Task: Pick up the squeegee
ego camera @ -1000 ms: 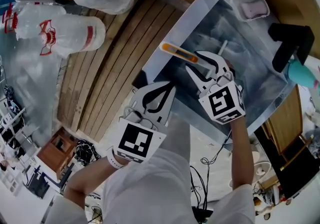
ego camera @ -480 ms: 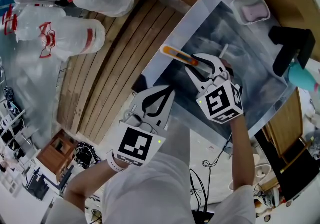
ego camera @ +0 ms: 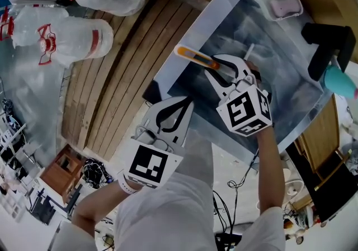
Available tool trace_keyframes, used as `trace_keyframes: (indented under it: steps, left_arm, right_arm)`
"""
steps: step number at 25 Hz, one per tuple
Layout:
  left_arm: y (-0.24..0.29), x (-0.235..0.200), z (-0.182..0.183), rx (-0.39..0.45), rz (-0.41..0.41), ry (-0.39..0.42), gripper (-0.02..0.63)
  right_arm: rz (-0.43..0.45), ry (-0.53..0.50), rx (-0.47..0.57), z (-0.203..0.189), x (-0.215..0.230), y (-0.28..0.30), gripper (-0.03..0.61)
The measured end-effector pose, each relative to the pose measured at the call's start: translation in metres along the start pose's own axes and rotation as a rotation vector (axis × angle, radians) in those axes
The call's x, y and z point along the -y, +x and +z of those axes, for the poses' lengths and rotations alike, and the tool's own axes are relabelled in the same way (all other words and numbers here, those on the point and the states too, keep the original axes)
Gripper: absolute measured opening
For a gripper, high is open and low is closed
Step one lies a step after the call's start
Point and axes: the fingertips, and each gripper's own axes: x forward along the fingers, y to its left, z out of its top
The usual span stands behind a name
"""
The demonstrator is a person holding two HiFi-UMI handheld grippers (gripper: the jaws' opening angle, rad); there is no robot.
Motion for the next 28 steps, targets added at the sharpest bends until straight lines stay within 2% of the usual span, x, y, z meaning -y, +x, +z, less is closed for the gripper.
trace_keyframes:
  steps: [11, 16, 21, 28]
  left_arm:
    - [-0.012, 0.004, -0.011, 0.01, 0.008, -0.007, 0.005]
    - [-0.027, 0.008, 0.003, 0.025, 0.015, 0.014, 0.005]
    - [-0.048, 0.016, 0.024, 0.06, 0.027, 0.041, 0.005]
    - [-0.089, 0.043, 0.06, 0.124, 0.023, 0.066, 0.005]
  right_arm:
    - [0.028, 0.011, -0.039, 0.0, -0.002, 0.003, 0.107]
    - [-0.008, 0.012, -0.019, 0.0, -0.003, -0.002, 0.106]
    - [-0.089, 0.068, 0.04, 0.014, 0.0, -0.035, 0.106]
    - [-0.255, 0.162, 0.197, 0.057, -0.004, -0.124, 0.106]
